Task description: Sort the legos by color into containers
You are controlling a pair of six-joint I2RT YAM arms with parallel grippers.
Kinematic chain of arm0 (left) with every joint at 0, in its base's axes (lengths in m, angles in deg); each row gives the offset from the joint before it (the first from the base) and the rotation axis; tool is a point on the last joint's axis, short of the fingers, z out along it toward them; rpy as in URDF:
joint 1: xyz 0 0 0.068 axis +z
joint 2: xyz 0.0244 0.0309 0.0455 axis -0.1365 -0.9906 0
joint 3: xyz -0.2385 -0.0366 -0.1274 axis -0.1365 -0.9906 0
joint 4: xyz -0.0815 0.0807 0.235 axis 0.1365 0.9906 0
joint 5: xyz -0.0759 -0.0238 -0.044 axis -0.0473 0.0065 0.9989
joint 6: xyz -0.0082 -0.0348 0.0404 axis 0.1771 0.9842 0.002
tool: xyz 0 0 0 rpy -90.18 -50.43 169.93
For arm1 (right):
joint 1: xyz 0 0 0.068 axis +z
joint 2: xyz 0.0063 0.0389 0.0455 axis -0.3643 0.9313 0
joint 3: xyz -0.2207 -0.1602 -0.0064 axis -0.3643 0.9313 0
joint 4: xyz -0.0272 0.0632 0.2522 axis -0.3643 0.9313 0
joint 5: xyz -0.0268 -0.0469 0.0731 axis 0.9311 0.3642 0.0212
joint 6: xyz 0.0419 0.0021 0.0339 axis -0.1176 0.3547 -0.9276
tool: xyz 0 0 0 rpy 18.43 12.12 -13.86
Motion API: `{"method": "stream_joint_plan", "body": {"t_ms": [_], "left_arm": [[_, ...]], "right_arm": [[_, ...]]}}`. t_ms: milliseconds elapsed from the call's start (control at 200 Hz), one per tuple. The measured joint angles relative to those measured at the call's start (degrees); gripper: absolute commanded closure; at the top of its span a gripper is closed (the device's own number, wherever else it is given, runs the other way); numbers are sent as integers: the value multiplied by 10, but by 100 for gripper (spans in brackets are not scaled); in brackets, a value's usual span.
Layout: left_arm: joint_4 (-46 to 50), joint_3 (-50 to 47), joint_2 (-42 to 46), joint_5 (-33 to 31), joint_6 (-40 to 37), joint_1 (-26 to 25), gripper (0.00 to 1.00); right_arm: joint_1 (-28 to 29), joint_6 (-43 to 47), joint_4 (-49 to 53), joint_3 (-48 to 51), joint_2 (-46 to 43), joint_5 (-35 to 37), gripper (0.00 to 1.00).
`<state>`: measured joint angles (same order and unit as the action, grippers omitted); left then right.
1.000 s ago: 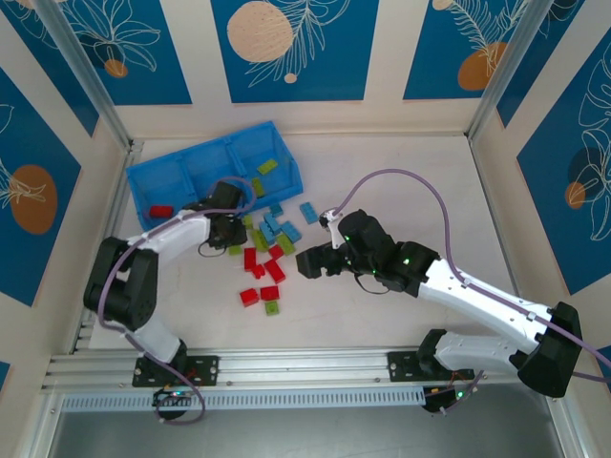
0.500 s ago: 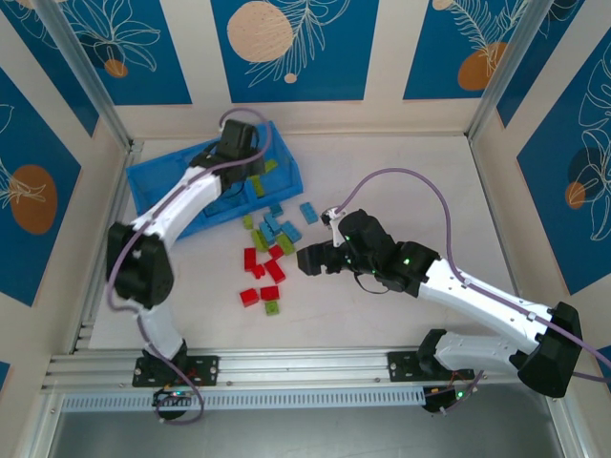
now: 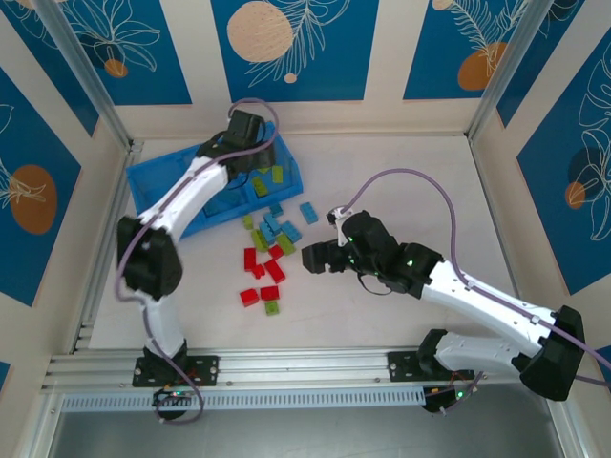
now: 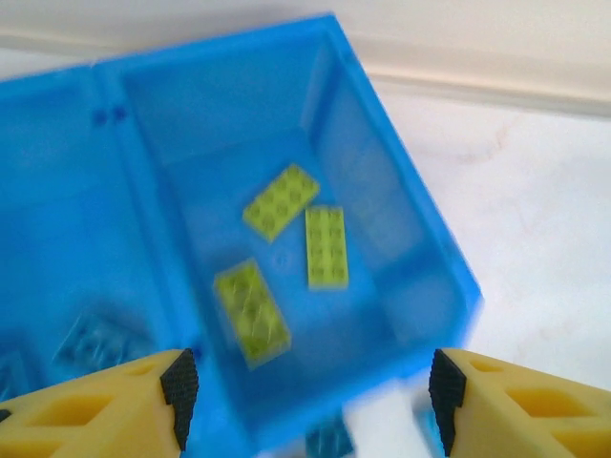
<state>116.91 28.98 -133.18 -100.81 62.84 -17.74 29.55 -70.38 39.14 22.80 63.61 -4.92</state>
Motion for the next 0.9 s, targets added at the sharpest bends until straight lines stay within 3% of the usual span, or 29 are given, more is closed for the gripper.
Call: {"method": "stream_joint_plan", "body": {"t_ms": [180, 350, 470, 575, 775, 900], "left_arm": [[7, -221, 292, 5, -1, -82, 33], [78, -364, 455, 11, 27, -109, 34], [130, -450, 476, 37, 87, -121, 33], [132, -536, 472, 68, 163, -132, 25], [50, -632, 446, 127, 288, -142, 15], [6, -635, 397, 138, 320, -144, 15]], "right_arm": [[9, -13, -5, 0, 58, -4, 21], [54, -16, -7, -36, 165, 1, 25], [73, -20, -10, -60, 214, 10, 25], [75, -25, -15, -65, 222, 11, 24], [75, -34, -15, -65, 222, 16, 24], [75, -38, -15, -65, 222, 17, 24]]}}
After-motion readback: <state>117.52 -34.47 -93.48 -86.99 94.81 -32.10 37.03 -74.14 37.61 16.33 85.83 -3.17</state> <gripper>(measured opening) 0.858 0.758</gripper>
